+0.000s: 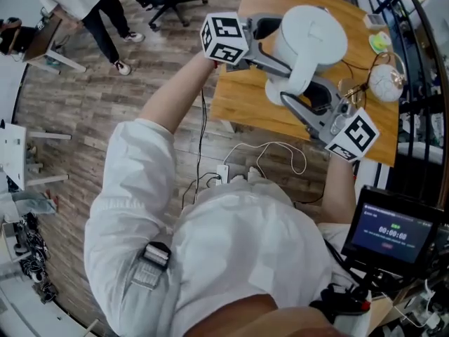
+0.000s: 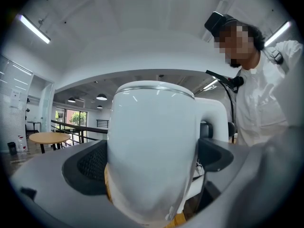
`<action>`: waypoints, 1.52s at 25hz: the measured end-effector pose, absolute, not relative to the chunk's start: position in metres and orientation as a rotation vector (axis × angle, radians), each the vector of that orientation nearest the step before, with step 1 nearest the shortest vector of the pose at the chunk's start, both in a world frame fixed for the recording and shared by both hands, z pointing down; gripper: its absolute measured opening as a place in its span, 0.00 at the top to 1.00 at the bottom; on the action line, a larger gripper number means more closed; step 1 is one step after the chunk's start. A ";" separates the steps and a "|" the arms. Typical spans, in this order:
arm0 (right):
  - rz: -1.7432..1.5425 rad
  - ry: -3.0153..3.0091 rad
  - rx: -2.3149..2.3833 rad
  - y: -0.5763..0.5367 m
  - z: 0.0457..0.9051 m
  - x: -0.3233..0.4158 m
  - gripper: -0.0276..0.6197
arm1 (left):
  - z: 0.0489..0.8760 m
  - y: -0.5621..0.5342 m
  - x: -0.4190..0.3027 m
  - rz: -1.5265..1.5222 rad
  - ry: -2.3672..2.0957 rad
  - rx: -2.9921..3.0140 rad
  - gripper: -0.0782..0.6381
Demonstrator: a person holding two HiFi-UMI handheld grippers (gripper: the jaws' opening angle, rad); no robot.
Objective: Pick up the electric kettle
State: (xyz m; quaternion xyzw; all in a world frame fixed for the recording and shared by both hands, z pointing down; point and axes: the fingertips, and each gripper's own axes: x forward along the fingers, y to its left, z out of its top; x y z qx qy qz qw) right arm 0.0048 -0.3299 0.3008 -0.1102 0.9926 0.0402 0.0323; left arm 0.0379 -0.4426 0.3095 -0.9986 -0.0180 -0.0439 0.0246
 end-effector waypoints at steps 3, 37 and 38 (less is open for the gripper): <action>0.098 3.063 -0.338 -0.331 0.305 0.005 0.73 | 0.315 -0.443 0.038 -0.130 -0.045 -3.108 0.08; 0.084 3.089 -0.335 -0.331 0.310 0.007 0.73 | 0.319 -0.442 0.040 -0.095 -0.036 -3.115 0.08; 0.086 3.090 -0.334 -0.331 0.310 0.006 0.73 | 0.319 -0.442 0.039 -0.094 -0.037 -3.115 0.08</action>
